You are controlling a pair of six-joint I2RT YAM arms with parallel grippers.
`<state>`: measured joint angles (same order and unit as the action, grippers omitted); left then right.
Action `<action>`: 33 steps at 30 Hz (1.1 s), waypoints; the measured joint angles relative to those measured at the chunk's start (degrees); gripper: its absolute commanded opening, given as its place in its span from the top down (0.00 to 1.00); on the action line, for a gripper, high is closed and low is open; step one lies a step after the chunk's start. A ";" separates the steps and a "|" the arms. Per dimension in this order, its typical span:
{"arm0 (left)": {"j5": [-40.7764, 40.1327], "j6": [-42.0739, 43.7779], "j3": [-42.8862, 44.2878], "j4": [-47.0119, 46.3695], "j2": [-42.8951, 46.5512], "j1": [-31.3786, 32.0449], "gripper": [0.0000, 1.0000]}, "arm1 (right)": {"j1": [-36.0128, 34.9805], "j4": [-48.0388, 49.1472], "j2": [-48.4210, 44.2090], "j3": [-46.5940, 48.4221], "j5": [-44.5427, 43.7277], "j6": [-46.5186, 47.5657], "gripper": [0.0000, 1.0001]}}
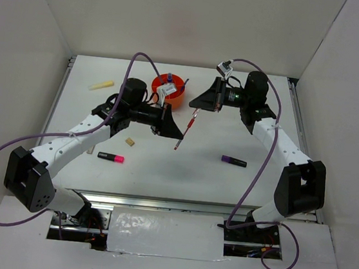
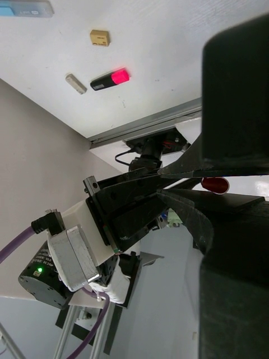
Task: Sort the stationery into containers
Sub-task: Close the pen cap on the pen.
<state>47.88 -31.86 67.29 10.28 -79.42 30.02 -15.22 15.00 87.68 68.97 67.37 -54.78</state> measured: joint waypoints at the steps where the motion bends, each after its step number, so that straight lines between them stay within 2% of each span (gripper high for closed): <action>1: 0.00 -0.02 0.00 0.00 0.00 0.00 1.00 | 0.00 0.35 0.00 0.00 0.15 -0.35 1.00; 14: 0.00 -0.02 -0.02 -0.02 -0.02 -0.37 1.00 | 0.00 0.81 0.00 -0.04 0.61 -0.46 1.00; 33: 0.09 -0.15 -0.02 1.75 -0.63 -0.63 1.00 | -3.93 -10.10 -0.02 0.72 -2.89 11.50 1.00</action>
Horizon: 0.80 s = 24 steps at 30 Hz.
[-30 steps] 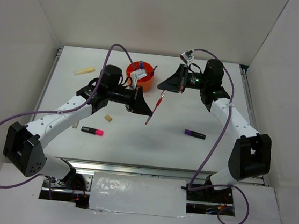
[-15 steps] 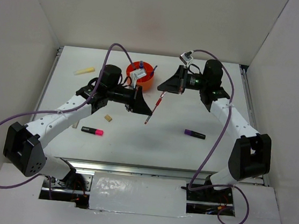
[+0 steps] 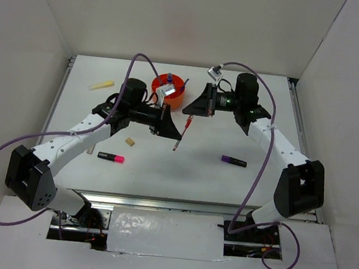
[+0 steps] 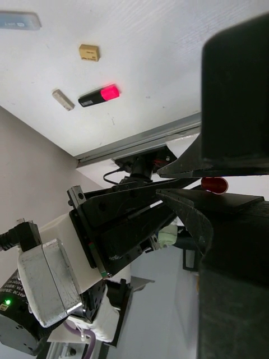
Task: Sort the stationery into containers
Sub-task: Close the pen cap on the pen.
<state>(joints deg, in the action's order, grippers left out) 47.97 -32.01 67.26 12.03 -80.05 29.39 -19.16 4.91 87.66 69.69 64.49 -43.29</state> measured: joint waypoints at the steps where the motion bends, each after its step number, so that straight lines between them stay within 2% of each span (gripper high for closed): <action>1: 0.09 -0.02 0.00 0.02 -0.09 -0.04 1.00 | -0.24 0.02 -0.02 -0.04 -0.52 0.28 1.00; 9: 1.46 -1.07 0.04 1.64 -1.88 -0.87 1.00 | -1.53 0.22 -0.11 -1.62 -3.48 0.98 1.00; 24: 2.25 -1.16 0.87 4.37 -3.93 -2.64 1.00 | -1.66 -0.07 3.61 -1.33 -3.74 1.38 1.00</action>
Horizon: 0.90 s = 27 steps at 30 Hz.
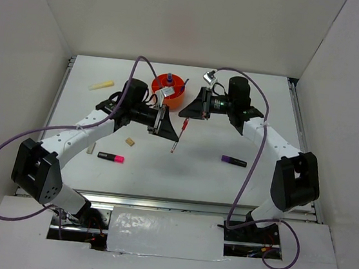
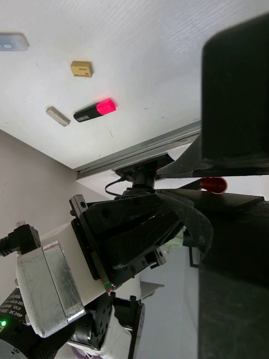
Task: Sort the stationery into containers
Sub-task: Close the pen cap on the pen.
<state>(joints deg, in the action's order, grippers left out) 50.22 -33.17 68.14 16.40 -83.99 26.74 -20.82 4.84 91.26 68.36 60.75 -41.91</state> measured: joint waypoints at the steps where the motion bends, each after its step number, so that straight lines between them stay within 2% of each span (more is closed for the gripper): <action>1: -0.02 0.00 0.00 0.09 0.00 0.00 1.00 | 0.00 0.07 0.20 0.02 0.09 -0.22 1.00; 3: -0.15 0.00 0.00 0.44 0.00 -0.02 0.97 | 0.00 0.28 0.74 0.02 0.39 -0.81 1.00; 4: -0.31 0.02 0.00 0.68 0.00 -0.02 0.88 | 0.00 0.39 1.05 0.02 0.59 -1.18 1.00; 7: -0.46 0.22 0.00 1.38 -0.22 -0.07 0.77 | 0.00 0.50 1.92 0.02 1.01 -2.21 1.00; 11: -1.03 1.29 0.61 0.02 -0.42 -0.24 0.52 | -0.42 -0.26 2.54 -0.13 2.03 -3.02 1.00; 14: -1.49 1.92 2.84 -2.60 -0.42 -0.70 0.43 | -1.14 -0.87 3.02 -0.33 3.19 -3.37 1.00; 19: -2.03 3.45 3.37 -2.73 -0.26 -0.94 0.33 | 0.07 -1.03 3.04 -0.35 3.93 -4.17 1.00; 27: -3.48 5.99 -3.32 -1.57 3.85 -0.87 0.31 | 2.71 -1.07 3.04 -0.20 4.22 -5.20 1.00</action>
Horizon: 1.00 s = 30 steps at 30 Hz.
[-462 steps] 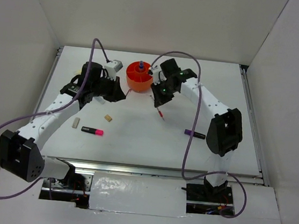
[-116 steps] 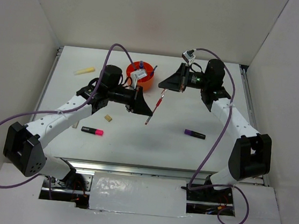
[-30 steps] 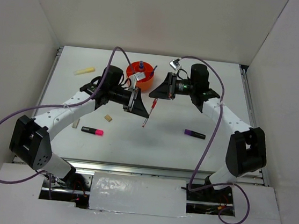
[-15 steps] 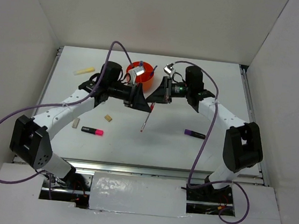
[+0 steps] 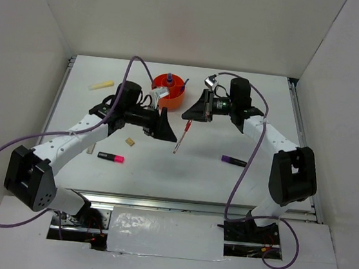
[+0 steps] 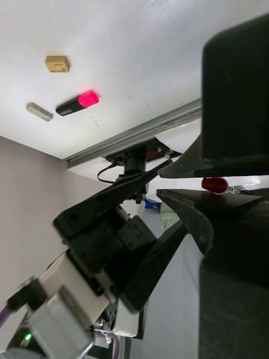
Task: Sort the stationery into containers
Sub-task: Close the pen cap on the pen.
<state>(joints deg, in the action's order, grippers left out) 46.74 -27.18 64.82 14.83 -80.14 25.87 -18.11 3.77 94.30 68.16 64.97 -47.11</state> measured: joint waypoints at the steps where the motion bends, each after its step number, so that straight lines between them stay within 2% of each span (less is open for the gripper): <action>1: -0.13 0.04 -0.90 0.17 0.55 0.22 0.31 | 0.22 -0.02 0.00 0.13 -0.04 0.02 1.00; 11: -0.39 0.13 -2.40 -0.07 1.18 5.11 0.36 | 0.92 -0.42 -0.22 4.07 -0.31 -0.04 1.00; 14: -0.24 -0.09 -2.40 -0.55 1.09 5.75 0.42 | 0.92 -0.46 -0.35 4.20 -0.33 -0.09 1.00; 15: -0.04 -0.11 -2.40 -0.83 1.01 5.86 0.49 | 0.92 -0.46 -0.39 4.20 -0.33 -0.09 1.00; 17: 0.20 -0.17 -2.38 -1.33 0.63 6.01 0.57 | 0.92 -0.46 -0.44 4.20 -0.33 -0.09 1.00; 18: 0.33 -0.22 -2.34 -1.49 0.44 6.03 0.64 | 0.92 -0.46 -0.44 4.20 -0.33 -0.07 1.00; 20: 0.48 -0.17 -2.32 -1.62 0.24 6.05 0.73 | 0.92 -0.46 -0.44 4.20 -0.33 -0.04 1.00; 23: 0.22 -0.68 -2.23 -1.22 0.22 6.03 0.95 | 0.94 -0.46 -0.63 4.20 -0.20 -0.22 1.00; 25: 0.07 -1.01 -2.19 -1.25 -0.07 5.92 1.00 | 0.94 -0.44 -1.18 4.20 -0.28 -0.13 1.00; 30: 0.11 -1.75 -1.44 -1.36 -0.15 5.86 1.00 | 0.61 -0.76 -2.80 4.20 -1.92 1.55 1.00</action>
<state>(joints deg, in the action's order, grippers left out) 46.85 -28.93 63.37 13.47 -80.29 31.73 -17.50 3.01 91.50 72.36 63.05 -45.56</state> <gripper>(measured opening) 0.206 0.172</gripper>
